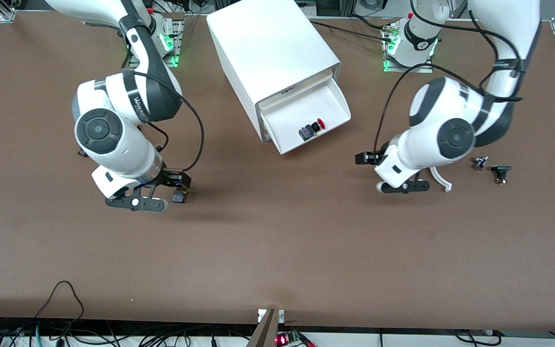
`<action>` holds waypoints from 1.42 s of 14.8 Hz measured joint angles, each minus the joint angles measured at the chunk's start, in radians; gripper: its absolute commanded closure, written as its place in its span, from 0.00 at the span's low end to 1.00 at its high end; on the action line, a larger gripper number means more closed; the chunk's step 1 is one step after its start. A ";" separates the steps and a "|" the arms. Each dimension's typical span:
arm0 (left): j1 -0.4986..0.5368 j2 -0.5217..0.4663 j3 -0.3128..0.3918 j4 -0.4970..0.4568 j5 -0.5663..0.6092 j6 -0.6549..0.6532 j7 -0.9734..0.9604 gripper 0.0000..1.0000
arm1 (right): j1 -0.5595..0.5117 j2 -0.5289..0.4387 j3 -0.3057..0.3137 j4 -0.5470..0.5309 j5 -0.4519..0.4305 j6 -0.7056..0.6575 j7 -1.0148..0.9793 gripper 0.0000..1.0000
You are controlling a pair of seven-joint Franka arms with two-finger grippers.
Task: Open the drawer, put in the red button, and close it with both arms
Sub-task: 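Push the drawer shut with the left gripper while the right gripper retracts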
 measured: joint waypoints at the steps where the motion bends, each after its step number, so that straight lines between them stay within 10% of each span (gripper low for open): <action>1: -0.003 -0.001 -0.024 -0.036 0.001 0.054 -0.070 0.03 | -0.006 -0.014 -0.007 -0.016 0.000 0.001 -0.014 0.00; 7: -0.075 -0.011 -0.057 -0.235 0.002 0.358 -0.285 0.03 | -0.169 -0.175 0.064 -0.201 0.000 0.066 -0.091 0.00; 13: -0.091 -0.023 -0.133 -0.258 0.002 0.364 -0.433 0.03 | -0.389 -0.371 0.247 -0.308 0.000 -0.003 -0.123 0.00; 21: -0.092 -0.024 -0.226 -0.304 0.002 0.363 -0.499 0.02 | -0.433 -0.556 0.263 -0.383 0.000 -0.102 -0.181 0.00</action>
